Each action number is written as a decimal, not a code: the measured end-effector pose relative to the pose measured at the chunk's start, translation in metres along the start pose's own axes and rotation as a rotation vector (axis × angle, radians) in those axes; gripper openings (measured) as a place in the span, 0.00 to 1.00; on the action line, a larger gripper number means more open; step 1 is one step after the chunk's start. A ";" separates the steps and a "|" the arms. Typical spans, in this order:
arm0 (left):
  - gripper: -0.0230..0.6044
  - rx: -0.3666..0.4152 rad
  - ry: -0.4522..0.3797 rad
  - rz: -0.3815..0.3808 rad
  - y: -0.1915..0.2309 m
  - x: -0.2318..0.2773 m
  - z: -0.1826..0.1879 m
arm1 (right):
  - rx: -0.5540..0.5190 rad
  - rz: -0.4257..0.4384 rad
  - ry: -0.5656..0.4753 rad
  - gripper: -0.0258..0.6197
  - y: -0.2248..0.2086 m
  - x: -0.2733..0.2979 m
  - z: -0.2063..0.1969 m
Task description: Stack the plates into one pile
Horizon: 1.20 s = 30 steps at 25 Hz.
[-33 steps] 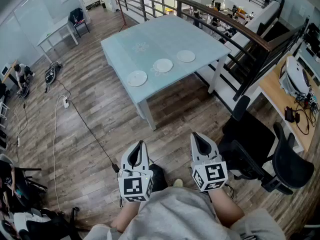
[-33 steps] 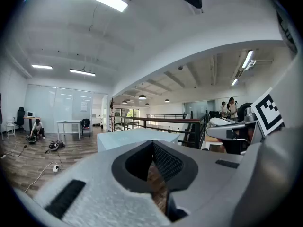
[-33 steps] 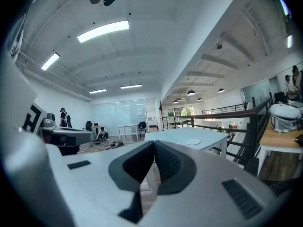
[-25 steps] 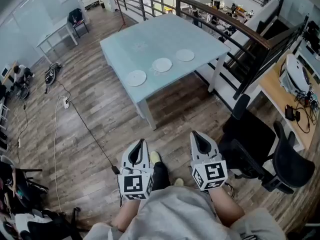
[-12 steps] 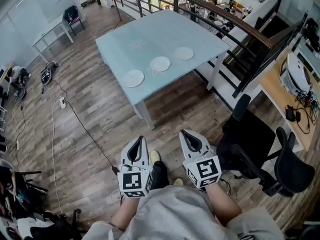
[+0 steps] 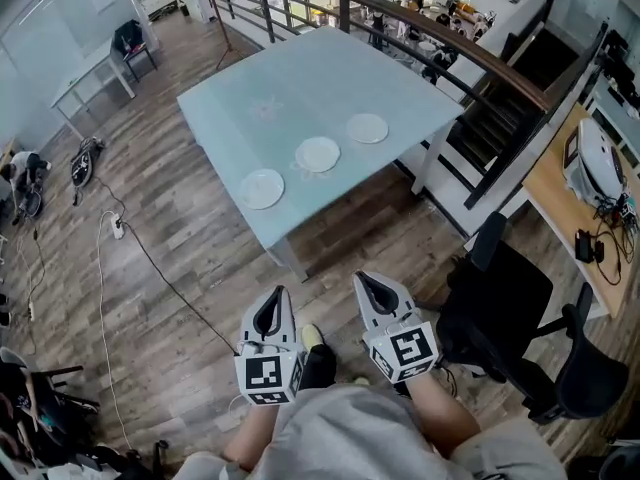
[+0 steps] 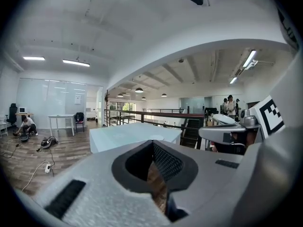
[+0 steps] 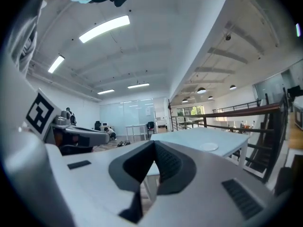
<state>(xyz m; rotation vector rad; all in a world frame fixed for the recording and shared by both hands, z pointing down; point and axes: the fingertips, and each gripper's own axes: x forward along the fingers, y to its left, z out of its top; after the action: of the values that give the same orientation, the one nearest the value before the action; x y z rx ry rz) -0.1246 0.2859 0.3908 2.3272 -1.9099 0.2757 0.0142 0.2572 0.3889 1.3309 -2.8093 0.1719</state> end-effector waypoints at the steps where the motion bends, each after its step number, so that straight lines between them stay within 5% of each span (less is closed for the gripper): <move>1: 0.06 0.000 0.001 -0.002 0.004 0.009 0.002 | -0.011 0.015 -0.022 0.08 -0.001 0.008 0.006; 16: 0.06 -0.001 0.005 -0.043 0.057 0.091 0.027 | 0.031 -0.005 -0.034 0.08 -0.025 0.094 0.031; 30: 0.06 -0.004 0.004 -0.091 0.109 0.124 0.028 | 0.074 -0.145 -0.080 0.08 -0.036 0.145 0.039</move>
<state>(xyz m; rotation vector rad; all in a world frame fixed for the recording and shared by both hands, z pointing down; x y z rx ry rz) -0.2061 0.1399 0.3876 2.4014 -1.7943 0.2664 -0.0493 0.1187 0.3635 1.5856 -2.7814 0.2248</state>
